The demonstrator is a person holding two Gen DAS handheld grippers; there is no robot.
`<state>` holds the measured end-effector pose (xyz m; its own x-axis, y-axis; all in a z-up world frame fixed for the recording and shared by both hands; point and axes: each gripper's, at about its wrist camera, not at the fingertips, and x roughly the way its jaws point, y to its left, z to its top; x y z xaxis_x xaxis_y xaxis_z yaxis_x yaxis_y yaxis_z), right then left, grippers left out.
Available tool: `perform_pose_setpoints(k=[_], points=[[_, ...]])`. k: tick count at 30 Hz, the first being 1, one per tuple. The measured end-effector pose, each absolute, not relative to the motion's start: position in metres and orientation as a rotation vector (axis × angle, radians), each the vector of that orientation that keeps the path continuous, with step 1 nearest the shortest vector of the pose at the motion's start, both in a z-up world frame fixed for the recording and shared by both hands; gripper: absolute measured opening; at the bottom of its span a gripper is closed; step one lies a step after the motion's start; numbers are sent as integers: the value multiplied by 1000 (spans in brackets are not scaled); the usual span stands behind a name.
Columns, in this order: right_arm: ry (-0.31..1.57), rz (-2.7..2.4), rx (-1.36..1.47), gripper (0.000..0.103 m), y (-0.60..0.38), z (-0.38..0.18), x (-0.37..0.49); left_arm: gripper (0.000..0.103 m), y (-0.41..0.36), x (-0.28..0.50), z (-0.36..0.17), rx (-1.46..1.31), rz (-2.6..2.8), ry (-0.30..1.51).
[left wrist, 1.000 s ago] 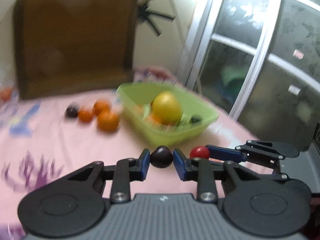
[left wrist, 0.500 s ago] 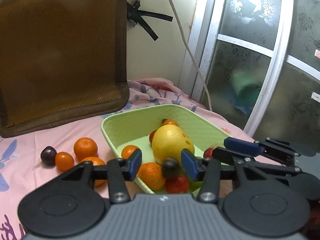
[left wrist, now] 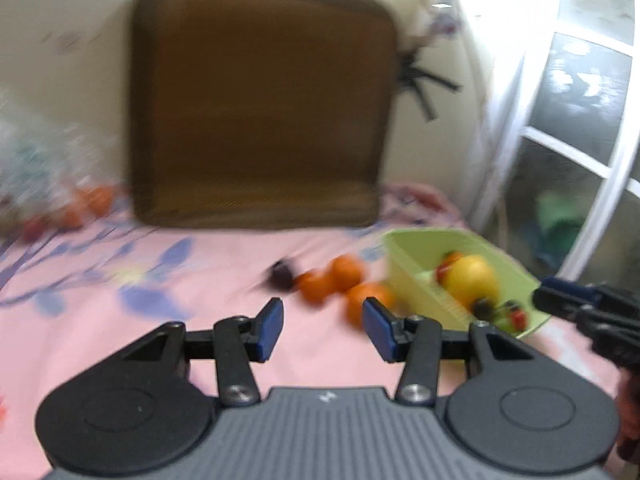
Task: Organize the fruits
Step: 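Carry both tomatoes into the green basket and open both tools, then grasp dark cherry tomato with left tool while right tool grasps orange cherry tomato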
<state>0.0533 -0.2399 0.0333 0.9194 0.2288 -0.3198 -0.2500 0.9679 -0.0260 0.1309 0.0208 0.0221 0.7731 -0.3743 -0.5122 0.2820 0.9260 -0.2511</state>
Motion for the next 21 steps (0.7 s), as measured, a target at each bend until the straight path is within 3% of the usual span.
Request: perform_pose_setpoints(k=[11,21], points=[[481,559,-363,32,-150,45,108,45,43,158,14,-182,-352,573],[681,664,-569,32,-92,37,181,45,59,240,-5,-385,-441,705]])
